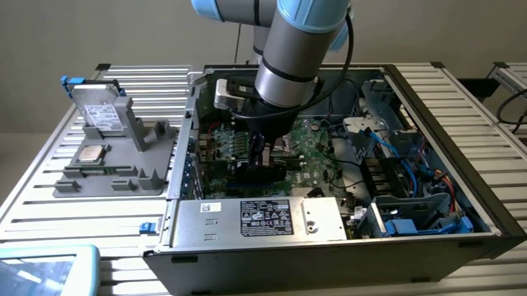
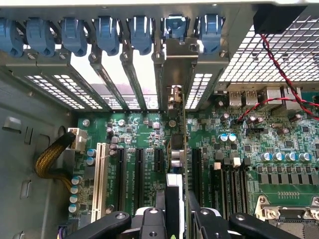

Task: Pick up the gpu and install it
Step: 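Insert the gpu into the slot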

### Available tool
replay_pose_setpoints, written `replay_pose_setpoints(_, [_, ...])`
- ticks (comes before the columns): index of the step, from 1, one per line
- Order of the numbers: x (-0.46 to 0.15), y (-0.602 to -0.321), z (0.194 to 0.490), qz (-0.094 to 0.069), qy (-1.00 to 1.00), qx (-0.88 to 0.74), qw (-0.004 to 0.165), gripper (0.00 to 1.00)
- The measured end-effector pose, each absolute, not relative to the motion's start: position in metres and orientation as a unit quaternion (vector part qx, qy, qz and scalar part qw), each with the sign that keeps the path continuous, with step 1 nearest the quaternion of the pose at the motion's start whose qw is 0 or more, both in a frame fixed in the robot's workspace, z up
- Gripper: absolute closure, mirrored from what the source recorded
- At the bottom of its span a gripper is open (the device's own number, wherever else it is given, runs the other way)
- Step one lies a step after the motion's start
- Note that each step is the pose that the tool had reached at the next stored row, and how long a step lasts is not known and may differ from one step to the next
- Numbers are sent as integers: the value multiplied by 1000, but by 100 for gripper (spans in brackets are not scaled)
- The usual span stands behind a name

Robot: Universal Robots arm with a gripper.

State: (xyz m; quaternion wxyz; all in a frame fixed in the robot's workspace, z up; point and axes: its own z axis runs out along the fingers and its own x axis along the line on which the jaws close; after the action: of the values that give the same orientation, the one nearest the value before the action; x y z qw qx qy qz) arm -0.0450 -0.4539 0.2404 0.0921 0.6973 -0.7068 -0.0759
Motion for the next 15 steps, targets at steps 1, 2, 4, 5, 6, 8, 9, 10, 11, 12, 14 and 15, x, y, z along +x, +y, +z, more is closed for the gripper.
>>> replay_pose_setpoints(1, [-45, -454, 240, -76, -707, 697, 92, 73])
replay_pose_setpoints(2, [-45, -454, 240, -76, -707, 697, 92, 73])
replay_pose_setpoints(4, [-45, -454, 240, -76, -707, 697, 92, 73])
replay_pose_setpoints(5, [-45, -454, 240, -76, -707, 697, 92, 73])
replay_pose_setpoints(6, [-45, -454, 240, -76, -707, 697, 92, 73])
replay_pose_setpoints(8, [-45, -454, 240, -76, -707, 697, 92, 73])
replay_pose_setpoints(9, [-45, -454, 240, -76, -707, 697, 92, 73])
replay_pose_setpoints(10, [-44, -454, 240, -76, -707, 697, 92, 73])
replay_pose_setpoints(11, [-44, -454, 240, -76, -707, 697, 92, 73])
replay_pose_setpoints(12, [-44, -454, 240, -76, -707, 697, 92, 73])
replay_pose_setpoints(14, [-44, -454, 240, -76, -707, 697, 92, 73])
replay_pose_setpoints(15, [-44, -454, 240, -76, -707, 697, 92, 73])
